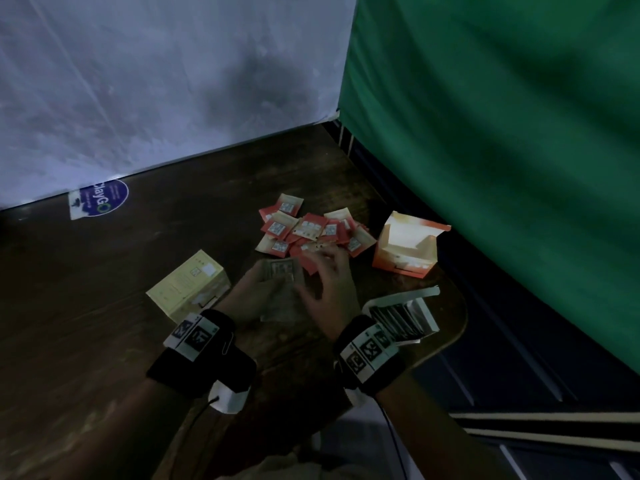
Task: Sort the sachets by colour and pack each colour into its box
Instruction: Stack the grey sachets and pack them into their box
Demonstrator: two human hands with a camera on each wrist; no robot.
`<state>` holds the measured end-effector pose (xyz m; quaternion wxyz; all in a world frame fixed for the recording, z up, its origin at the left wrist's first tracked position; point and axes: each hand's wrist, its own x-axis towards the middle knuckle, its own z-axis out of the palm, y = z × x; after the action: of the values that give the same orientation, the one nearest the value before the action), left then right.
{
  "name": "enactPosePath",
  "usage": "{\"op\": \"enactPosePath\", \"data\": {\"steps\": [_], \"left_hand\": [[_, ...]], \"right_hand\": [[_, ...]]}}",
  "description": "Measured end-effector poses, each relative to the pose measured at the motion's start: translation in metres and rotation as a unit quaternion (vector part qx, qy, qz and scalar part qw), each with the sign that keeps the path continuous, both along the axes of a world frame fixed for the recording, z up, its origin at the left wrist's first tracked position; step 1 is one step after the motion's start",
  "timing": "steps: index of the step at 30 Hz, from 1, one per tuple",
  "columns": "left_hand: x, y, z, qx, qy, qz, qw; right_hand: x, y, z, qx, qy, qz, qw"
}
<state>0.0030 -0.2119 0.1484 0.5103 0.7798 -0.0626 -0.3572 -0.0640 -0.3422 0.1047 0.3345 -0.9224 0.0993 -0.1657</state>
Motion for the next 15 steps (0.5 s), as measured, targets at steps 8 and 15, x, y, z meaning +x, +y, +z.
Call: {"op": "enactPosePath", "data": {"steps": [8, 15], "left_hand": [[-0.017, -0.035, 0.005, -0.063, 0.015, 0.029, 0.997], [-0.044, -0.069, 0.019, -0.139, -0.062, -0.107, 0.983]], "right_hand": [[-0.048, -0.012, -0.02, -0.168, -0.086, 0.078, 0.979], [-0.084, -0.063, 0.01, -0.16, -0.191, -0.118, 0.961]]}}
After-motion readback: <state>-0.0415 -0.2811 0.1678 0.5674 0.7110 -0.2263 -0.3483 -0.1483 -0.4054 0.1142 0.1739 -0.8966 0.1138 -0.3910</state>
